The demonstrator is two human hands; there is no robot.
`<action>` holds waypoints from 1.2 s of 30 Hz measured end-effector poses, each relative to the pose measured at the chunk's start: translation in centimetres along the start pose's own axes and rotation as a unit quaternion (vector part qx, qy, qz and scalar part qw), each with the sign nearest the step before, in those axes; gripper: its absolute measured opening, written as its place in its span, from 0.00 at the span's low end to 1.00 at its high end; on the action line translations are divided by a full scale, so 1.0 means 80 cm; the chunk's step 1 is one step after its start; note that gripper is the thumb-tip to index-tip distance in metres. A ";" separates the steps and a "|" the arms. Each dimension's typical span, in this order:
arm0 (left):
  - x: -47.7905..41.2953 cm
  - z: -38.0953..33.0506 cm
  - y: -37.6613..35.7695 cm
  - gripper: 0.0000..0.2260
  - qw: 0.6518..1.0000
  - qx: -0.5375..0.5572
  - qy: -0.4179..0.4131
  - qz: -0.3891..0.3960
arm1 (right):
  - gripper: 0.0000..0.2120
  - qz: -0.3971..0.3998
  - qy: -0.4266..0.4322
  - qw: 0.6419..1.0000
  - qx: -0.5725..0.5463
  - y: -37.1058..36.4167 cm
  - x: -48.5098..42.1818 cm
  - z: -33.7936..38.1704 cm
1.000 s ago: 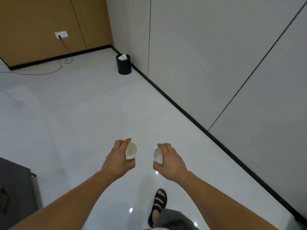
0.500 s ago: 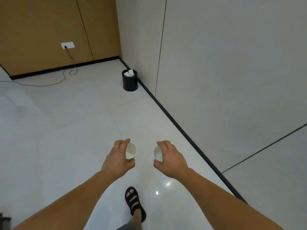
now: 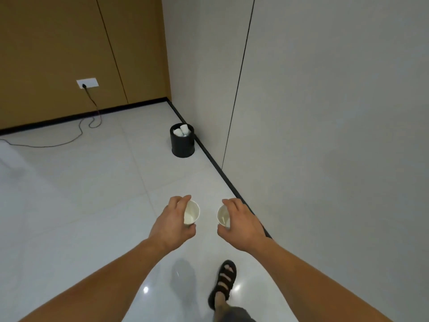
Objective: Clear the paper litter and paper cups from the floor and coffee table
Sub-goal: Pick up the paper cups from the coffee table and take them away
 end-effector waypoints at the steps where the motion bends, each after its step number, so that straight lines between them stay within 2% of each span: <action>1: -0.033 0.006 0.002 0.36 1.000 -0.004 0.006 -0.006 | 0.35 -0.002 0.008 1.000 -0.001 0.004 -0.036 -0.005; 10: -0.287 0.049 0.057 0.36 0.995 0.014 0.090 -0.046 | 0.35 0.033 0.069 0.997 0.011 0.062 -0.328 -0.029; 16: -0.440 0.126 0.079 0.36 0.989 0.032 0.139 -0.038 | 0.35 0.062 0.078 0.995 0.008 0.063 -0.518 -0.030; 22: -0.631 0.205 0.106 0.36 0.986 0.046 0.157 -0.017 | 0.35 0.075 0.069 0.995 0.021 0.060 -0.723 -0.017; 25: -0.721 0.223 0.126 0.37 0.989 0.052 0.136 0.012 | 0.35 0.074 0.052 0.996 0.013 0.074 -0.813 -0.009; 31: -0.906 0.262 0.165 0.38 0.990 0.059 0.129 0.010 | 0.35 0.074 0.055 0.996 0.012 0.094 -0.994 -0.006; 36: -1.033 0.322 0.141 0.37 0.979 0.078 0.187 0.019 | 0.35 0.112 0.083 0.990 0.007 0.060 -1.160 -0.009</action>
Point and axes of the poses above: each hand's wrist, its own x-axis away from the middle knuckle, its own y-axis out of the back of the hand, z = x × y, the point moved 8 cm from there along -x, towards the middle knuckle, and after that the axes turned 2 degrees about x, right-handed, at the moved point
